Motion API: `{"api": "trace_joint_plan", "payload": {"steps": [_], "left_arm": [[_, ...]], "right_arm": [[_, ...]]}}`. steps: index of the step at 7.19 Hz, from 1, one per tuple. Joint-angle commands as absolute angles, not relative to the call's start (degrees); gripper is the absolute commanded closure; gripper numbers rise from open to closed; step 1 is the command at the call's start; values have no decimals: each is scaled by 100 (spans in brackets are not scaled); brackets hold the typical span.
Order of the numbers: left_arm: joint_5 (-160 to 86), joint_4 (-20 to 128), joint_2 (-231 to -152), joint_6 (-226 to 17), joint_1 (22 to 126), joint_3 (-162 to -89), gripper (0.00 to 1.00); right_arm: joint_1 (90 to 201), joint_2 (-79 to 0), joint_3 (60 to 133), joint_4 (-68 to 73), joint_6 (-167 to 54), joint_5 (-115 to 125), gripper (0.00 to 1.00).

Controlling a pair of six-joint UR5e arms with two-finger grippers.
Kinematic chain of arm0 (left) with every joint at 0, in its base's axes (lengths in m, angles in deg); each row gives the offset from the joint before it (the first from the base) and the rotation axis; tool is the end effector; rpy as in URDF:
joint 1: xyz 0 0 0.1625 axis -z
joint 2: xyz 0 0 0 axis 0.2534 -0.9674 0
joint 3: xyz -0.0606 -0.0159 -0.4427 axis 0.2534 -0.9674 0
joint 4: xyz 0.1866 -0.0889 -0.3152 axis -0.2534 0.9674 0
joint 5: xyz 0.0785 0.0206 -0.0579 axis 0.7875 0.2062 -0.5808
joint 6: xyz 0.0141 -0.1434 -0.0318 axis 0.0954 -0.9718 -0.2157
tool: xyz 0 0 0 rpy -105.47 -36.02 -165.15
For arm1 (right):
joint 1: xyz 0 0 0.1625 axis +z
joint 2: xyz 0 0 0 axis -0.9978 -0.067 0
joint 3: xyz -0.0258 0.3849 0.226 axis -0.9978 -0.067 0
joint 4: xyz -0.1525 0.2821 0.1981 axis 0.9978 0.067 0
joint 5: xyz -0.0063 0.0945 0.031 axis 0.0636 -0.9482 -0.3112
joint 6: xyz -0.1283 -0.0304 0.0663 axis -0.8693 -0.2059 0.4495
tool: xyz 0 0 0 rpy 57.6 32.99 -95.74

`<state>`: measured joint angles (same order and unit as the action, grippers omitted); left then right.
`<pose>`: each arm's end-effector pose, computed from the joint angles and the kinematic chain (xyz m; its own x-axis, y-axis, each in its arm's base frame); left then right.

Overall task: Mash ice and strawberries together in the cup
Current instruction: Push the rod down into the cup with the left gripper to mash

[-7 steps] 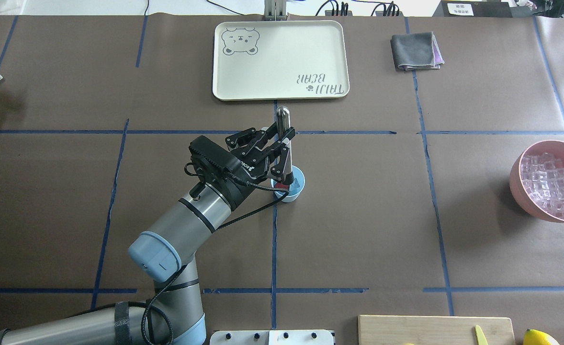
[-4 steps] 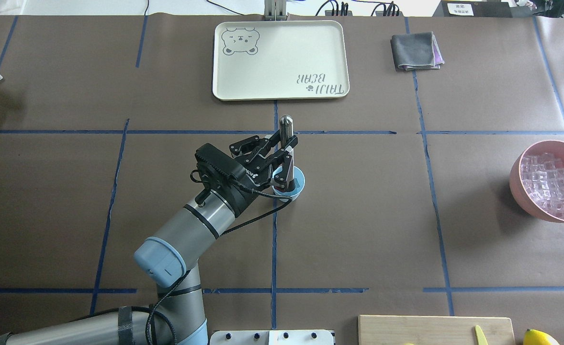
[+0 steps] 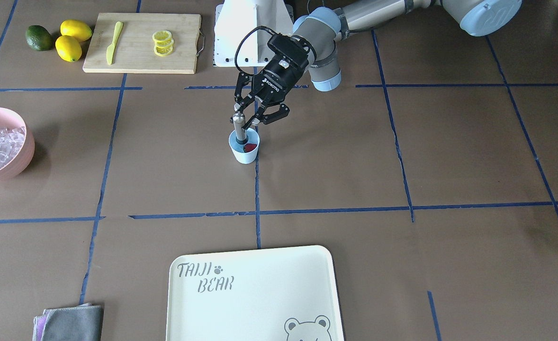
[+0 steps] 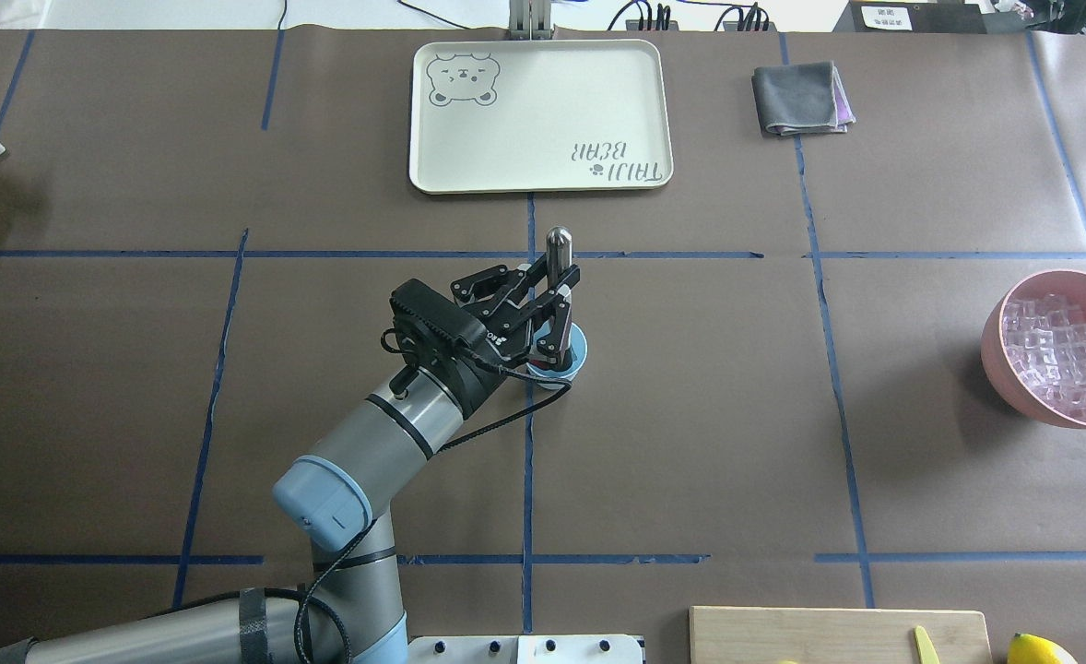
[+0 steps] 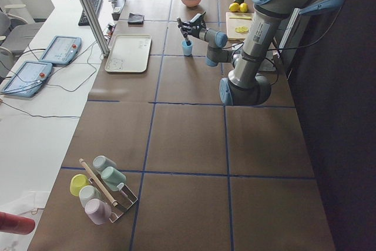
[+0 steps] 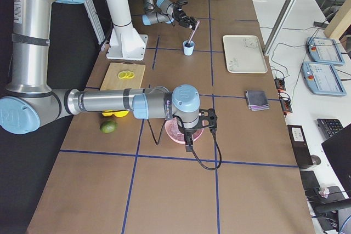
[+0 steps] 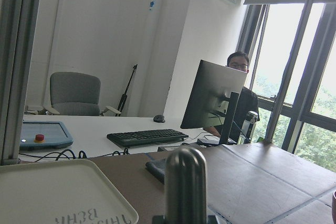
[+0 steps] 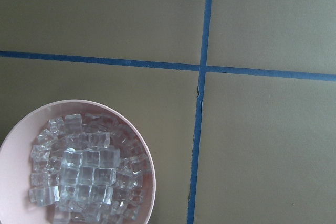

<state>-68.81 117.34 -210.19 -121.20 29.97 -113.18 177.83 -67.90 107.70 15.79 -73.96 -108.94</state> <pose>0.5725 -0.3858 0.2131 0.3944 0.6004 -0.6957 0.7449 0.2344 0.6246 0.0365 -0.3951 0.6601 0.6822 -0.0748 0.7273 -0.0155 0.9930 0.1167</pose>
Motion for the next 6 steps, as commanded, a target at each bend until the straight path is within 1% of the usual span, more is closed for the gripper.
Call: {"api": "trace_joint_plan", "payload": {"steps": [1, 6], "left_arm": [[-6820, 11734, -21018, -12128, 2997, -11237, 100], [-6819, 11655, -21176, -12111, 2997, -11228, 100]], "right_arm": [[17783, -6789, 10752, 1569, -7397, -10897, 0], [17783, -6781, 10743, 1587, -7415, -10871, 0]]}}
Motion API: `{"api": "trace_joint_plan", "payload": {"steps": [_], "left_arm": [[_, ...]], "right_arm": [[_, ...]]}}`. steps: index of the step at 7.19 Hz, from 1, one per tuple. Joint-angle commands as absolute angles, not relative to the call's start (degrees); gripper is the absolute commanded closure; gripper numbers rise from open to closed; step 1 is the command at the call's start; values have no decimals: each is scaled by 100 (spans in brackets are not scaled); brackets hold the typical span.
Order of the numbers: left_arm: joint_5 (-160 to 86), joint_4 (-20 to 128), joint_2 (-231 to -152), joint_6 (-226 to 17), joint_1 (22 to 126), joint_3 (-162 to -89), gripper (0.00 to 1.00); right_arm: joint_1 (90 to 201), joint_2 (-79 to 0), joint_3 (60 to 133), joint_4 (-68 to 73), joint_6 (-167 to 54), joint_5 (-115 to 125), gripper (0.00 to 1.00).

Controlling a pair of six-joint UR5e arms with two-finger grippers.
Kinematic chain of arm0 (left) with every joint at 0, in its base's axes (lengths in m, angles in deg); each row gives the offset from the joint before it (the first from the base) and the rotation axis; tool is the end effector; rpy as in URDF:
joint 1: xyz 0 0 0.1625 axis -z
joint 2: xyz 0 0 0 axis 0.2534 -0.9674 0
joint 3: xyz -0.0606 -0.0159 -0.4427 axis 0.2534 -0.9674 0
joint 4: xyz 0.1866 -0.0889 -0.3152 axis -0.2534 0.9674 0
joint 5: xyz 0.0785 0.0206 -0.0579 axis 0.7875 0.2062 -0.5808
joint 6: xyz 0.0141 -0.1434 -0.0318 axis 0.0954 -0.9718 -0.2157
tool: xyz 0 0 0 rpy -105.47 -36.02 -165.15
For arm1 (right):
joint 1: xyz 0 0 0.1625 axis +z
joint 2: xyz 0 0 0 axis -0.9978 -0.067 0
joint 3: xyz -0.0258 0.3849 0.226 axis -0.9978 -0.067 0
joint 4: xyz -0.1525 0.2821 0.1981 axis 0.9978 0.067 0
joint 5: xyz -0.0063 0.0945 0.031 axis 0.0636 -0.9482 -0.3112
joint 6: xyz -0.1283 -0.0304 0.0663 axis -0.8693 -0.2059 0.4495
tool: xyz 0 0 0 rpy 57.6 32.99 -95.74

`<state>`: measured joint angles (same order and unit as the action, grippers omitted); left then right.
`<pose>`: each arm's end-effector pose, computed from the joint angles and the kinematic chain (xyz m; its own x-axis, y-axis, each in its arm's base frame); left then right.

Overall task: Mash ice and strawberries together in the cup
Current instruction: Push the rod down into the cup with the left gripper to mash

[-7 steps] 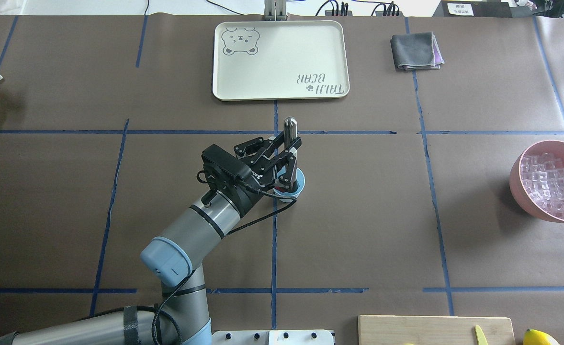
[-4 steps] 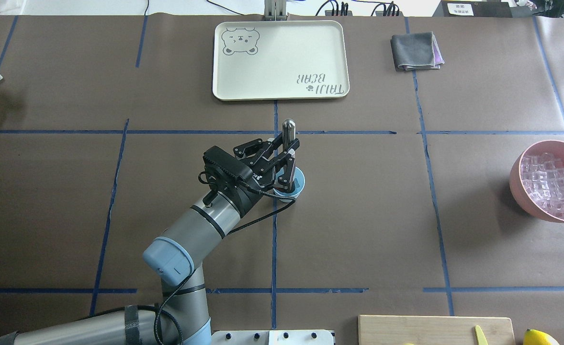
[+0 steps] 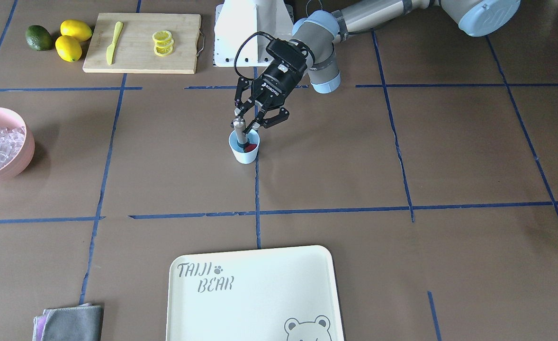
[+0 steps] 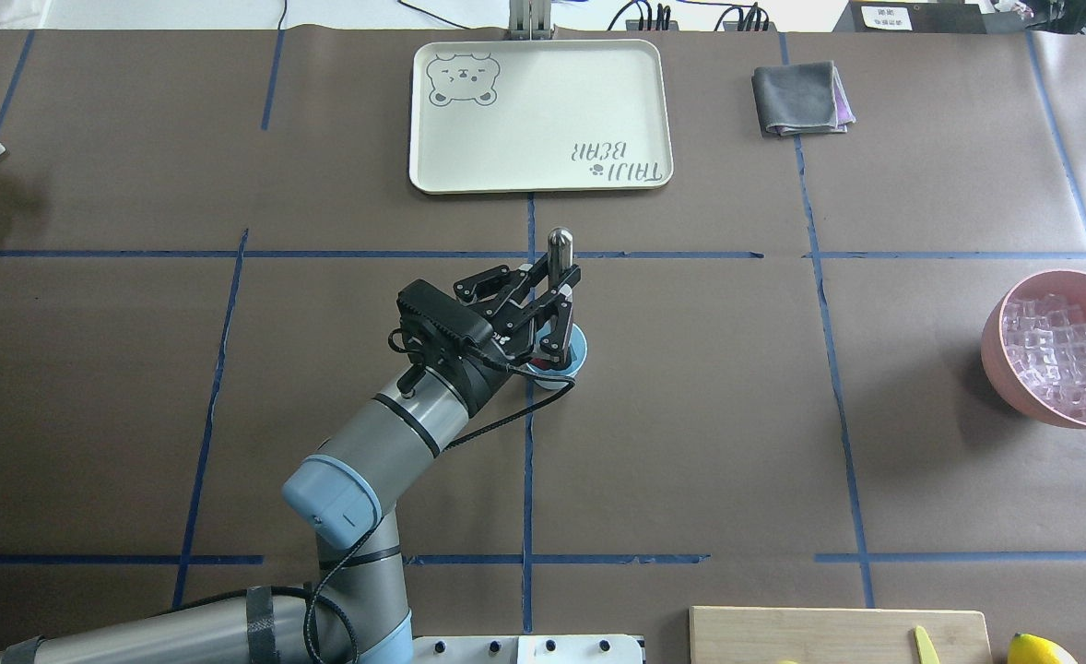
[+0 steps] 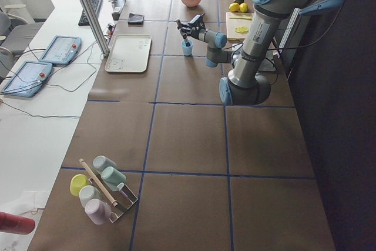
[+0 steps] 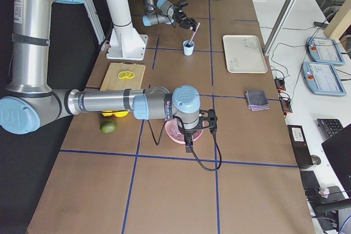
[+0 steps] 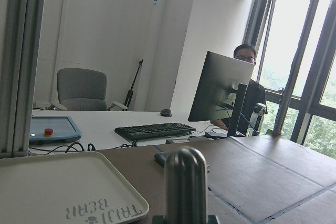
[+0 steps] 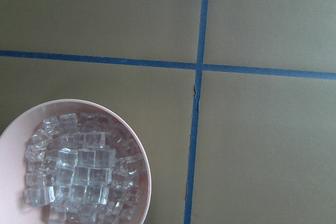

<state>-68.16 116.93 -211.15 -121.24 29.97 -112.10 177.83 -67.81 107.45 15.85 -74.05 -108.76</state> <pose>0.5785 -0.3888 0.2101 0.4053 0.5911 -0.6974 0.7428 0.2317 0.6281 0.0368 -0.3956 0.6619 0.6844 -0.0733 0.7254 -0.0144 0.9934 0.1140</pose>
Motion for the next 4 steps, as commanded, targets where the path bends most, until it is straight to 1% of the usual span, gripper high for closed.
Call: {"api": "trace_joint_plan", "payload": {"steps": [1, 2, 3, 4], "left_arm": [[-6819, 11655, -21177, -12085, 3006, -11280, 100], [-6836, 11655, -21168, -12076, 3075, -11429, 100], [-6906, 11507, -21150, -12076, 3180, -11761, 100], [-7116, 10992, -21089, -12084, 3321, -12286, 100]], "right_arm": [[17783, -6781, 10691, 1587, -7432, -10862, 0], [17783, -6772, 10621, 1569, -7467, -10853, 0], [17783, -6772, 10603, 1561, -7468, -10853, 0], [17783, -6763, 10603, 1569, -7468, -10853, 0]]}}
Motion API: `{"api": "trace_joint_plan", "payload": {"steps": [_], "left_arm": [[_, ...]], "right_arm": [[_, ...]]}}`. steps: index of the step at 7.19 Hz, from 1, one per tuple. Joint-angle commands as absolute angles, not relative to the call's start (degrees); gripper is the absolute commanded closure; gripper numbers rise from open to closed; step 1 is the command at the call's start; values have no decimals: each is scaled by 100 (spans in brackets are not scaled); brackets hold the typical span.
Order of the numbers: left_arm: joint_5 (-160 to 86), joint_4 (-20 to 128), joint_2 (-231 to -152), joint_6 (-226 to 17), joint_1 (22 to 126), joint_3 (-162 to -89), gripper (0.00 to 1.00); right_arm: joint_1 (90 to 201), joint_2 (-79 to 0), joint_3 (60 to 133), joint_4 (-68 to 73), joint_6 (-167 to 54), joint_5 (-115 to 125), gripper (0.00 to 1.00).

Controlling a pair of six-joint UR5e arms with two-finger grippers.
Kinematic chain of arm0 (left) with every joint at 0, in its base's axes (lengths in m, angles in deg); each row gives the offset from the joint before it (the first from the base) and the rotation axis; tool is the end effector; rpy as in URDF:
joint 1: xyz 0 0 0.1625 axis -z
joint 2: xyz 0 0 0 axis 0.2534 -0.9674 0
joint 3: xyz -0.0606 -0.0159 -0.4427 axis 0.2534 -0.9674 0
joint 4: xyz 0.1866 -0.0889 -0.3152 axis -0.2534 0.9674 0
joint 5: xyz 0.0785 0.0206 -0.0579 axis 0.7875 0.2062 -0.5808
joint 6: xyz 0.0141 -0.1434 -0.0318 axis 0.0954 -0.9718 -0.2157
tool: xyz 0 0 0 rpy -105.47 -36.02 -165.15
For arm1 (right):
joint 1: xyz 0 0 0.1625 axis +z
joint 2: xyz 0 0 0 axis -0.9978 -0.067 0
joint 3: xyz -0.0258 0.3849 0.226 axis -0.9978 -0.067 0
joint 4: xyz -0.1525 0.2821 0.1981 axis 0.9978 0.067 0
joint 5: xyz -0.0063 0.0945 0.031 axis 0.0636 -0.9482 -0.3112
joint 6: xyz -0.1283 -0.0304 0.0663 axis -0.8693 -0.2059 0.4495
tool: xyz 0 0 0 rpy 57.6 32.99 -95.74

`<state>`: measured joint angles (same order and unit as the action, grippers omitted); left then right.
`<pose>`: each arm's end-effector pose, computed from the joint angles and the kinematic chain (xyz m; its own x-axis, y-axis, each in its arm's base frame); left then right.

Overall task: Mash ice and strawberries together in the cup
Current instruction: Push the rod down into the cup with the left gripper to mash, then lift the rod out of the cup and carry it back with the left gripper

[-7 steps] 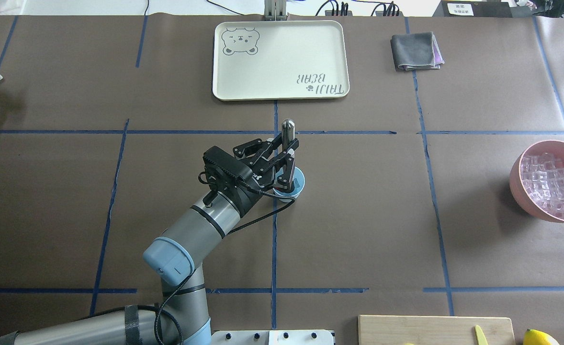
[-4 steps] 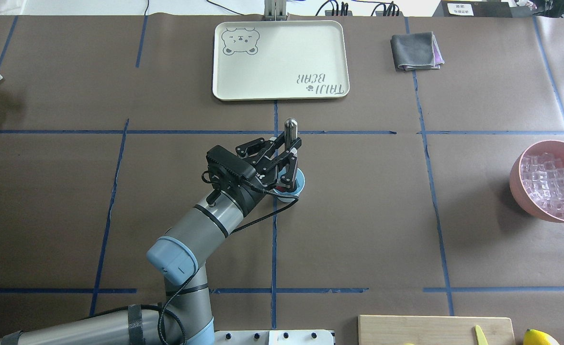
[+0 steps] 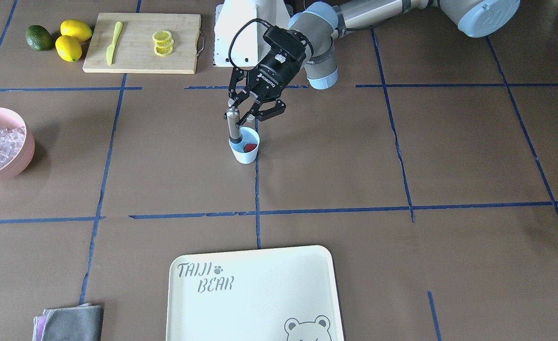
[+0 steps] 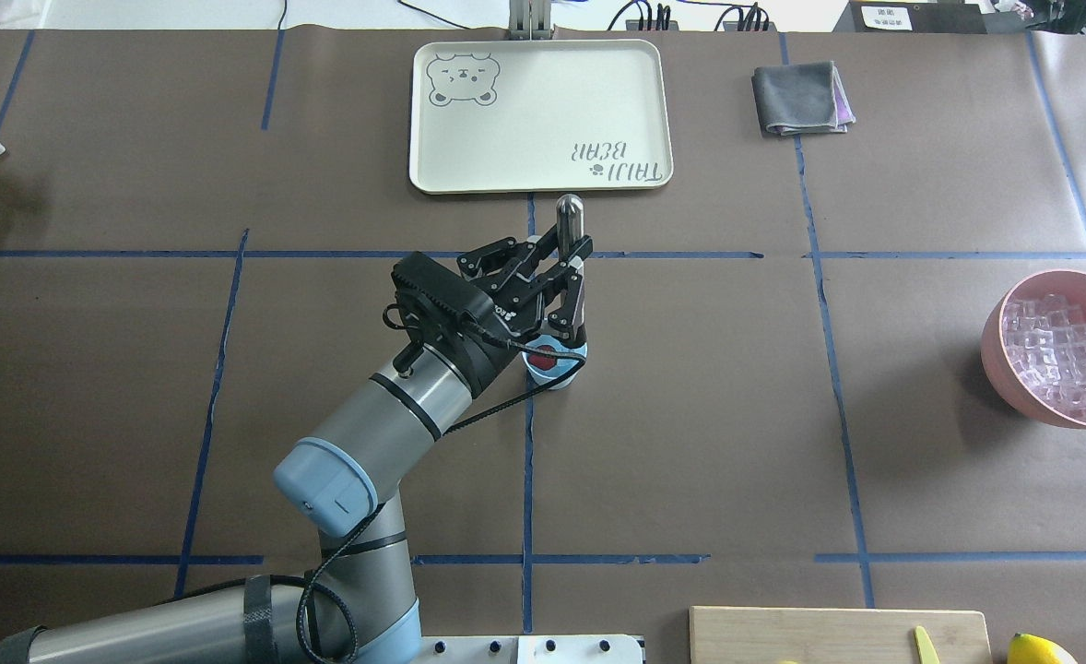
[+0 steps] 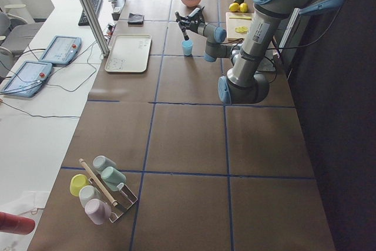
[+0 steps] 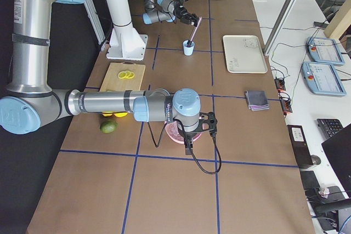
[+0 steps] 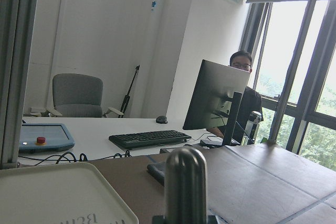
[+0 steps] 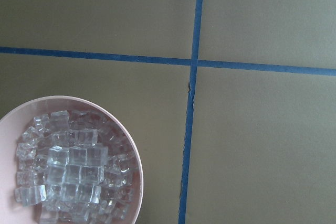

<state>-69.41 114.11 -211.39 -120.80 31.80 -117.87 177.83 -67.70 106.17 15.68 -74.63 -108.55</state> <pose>0.5444 -0.3978 0.1726 0.3832 0.6054 -0.6976 0.7737 0.2022 0.6005 0.0372 -0.3955 0.6715 0.6868 -0.0704 0.7234 -0.0075 0.9946 0.1039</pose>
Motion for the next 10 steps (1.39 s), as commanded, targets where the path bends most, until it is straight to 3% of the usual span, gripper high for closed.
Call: {"api": "trace_joint_plan", "payload": {"steps": [1, 3, 6, 8, 10], "left_arm": [[-7266, 10726, -20993, -12128, 3470, -12683, 100], [-8246, 10253, -20800, -13383, 4249, -12801, 100], [-10942, 10169, -19581, -15436, 6016, -12775, 100], [-12122, 10143, -18895, -16526, 6537, -12696, 100], [-13815, 8894, -18664, -16962, 7326, -12678, 100]], "right_arm": [[17783, -6763, 10603, 1569, -7468, -10853, 0], [17783, -6772, 10629, 1560, -7459, -10906, 0], [17783, -6772, 10664, 1534, -7441, -10889, 0], [17774, -6763, 10673, 1552, -7415, -10854, 0], [17774, -6772, 10655, 1552, -7415, -10827, 0]]}}
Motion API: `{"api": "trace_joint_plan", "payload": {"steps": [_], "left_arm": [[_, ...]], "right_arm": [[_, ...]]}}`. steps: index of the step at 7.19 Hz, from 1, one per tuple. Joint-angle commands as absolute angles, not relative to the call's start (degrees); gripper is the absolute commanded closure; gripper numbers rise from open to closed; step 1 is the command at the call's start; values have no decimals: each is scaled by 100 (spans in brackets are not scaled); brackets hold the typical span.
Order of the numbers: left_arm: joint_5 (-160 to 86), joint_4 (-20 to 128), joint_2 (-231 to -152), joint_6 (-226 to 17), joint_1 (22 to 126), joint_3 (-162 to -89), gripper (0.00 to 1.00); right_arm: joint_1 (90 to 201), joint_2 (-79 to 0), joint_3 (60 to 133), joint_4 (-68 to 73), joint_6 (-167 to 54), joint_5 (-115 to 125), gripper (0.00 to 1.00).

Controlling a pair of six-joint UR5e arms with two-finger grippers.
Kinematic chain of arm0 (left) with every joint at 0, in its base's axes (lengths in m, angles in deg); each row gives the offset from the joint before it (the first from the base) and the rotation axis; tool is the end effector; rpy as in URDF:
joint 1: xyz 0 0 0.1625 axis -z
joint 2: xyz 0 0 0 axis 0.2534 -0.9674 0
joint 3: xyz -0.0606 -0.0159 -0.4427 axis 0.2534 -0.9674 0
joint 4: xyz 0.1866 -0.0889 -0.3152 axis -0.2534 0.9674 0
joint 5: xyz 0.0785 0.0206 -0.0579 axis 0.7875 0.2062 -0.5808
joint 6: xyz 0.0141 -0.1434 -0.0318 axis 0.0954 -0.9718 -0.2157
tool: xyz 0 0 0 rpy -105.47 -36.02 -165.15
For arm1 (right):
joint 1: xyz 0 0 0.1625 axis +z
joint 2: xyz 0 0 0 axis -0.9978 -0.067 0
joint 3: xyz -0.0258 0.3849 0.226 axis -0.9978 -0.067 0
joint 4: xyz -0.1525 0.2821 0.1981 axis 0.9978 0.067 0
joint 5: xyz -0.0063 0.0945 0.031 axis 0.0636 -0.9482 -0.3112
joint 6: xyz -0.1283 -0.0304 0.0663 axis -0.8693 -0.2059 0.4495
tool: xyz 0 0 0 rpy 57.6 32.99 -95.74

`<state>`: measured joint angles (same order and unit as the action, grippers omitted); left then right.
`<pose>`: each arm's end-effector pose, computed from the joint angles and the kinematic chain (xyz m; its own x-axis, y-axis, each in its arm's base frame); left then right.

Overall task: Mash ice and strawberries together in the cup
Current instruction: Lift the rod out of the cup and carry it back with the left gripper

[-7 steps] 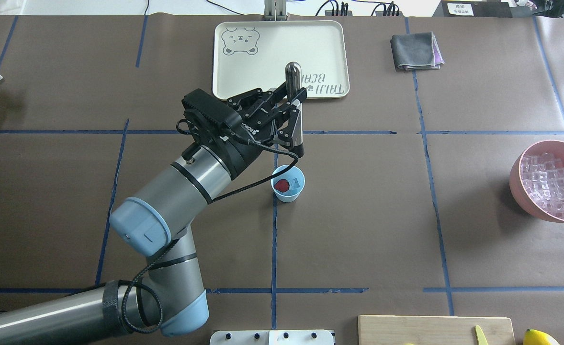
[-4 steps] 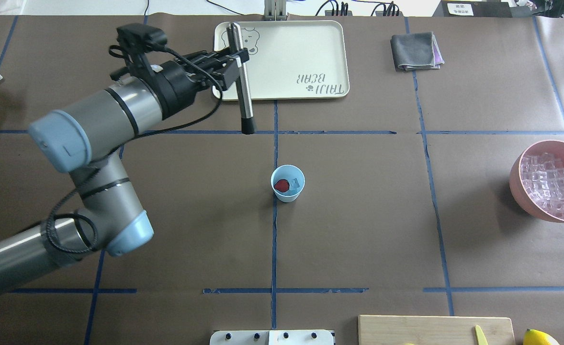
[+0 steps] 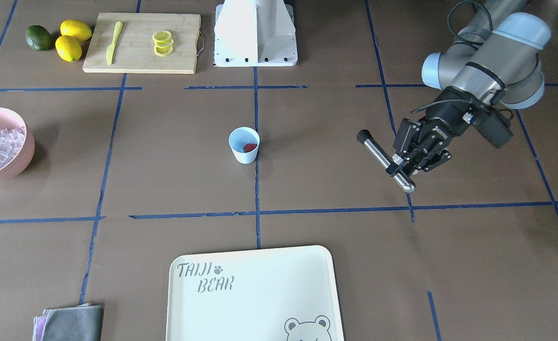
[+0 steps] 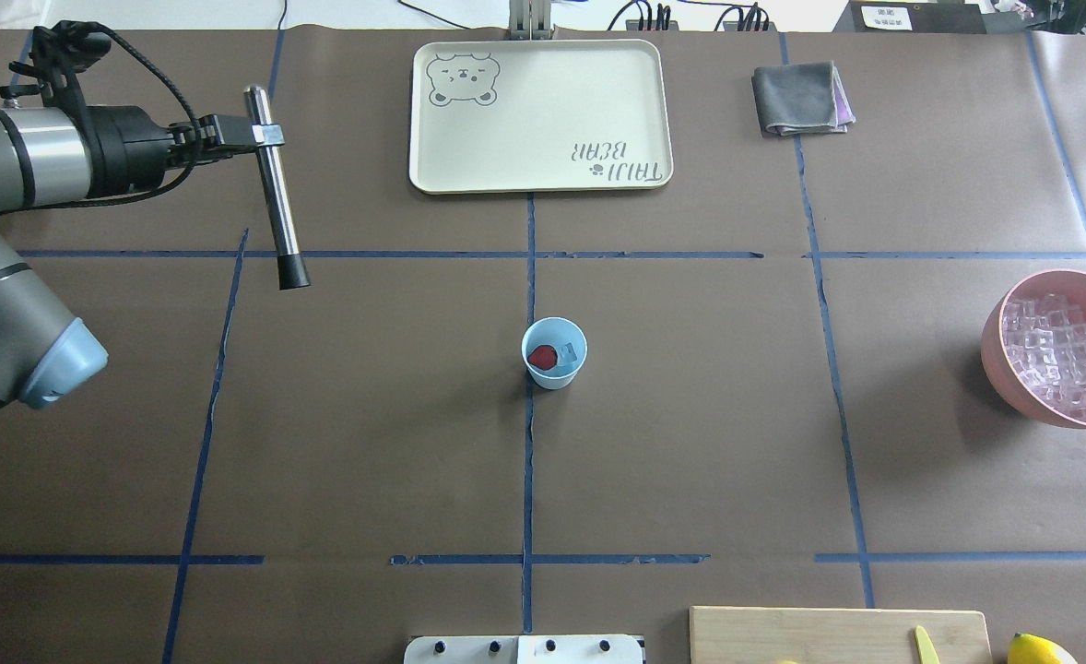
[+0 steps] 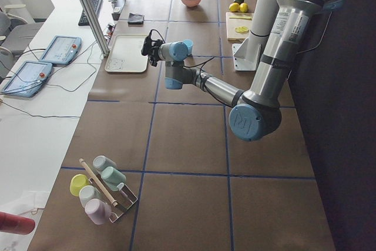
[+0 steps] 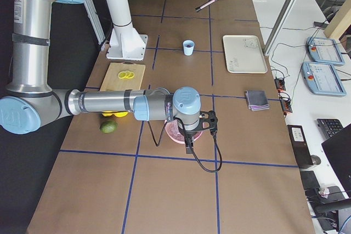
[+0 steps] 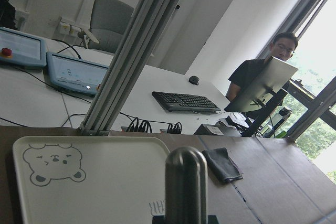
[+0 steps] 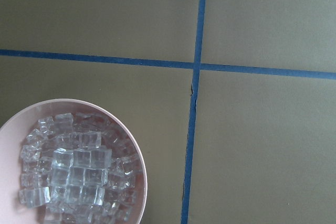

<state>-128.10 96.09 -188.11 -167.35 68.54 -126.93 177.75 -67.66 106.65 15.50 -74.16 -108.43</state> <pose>0.2927 -0.5301 0.3890 0.1424 0.1332 -0.9808 0.4986 0.8464 0.1873 0.0369 -0.3967 0.6672 0.6884 -0.0719 0.7217 -0.0117 0.9939 0.1101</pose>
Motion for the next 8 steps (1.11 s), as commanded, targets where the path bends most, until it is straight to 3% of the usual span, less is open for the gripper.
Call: {"api": "trace_joint_plan", "payload": {"steps": [1, 3, 6, 8], "left_arm": [[-14555, 8338, -18619, -16962, 7669, -12661, 100], [-15587, 8086, -18198, -16762, 8163, -12312, 100], [-15529, 7946, -17102, -14491, 8165, -12020, 100], [-15319, 7684, -16976, -13566, 8095, -11861, 100]], "right_arm": [[17774, -6763, 10655, 1552, -7415, -10827, 0], [17765, -6763, 10655, 1552, -7415, -10827, 0], [17774, -6693, 10664, 1552, -7415, -10827, 0], [17774, -6684, 10655, 1552, -7415, -10827, 0]]}}
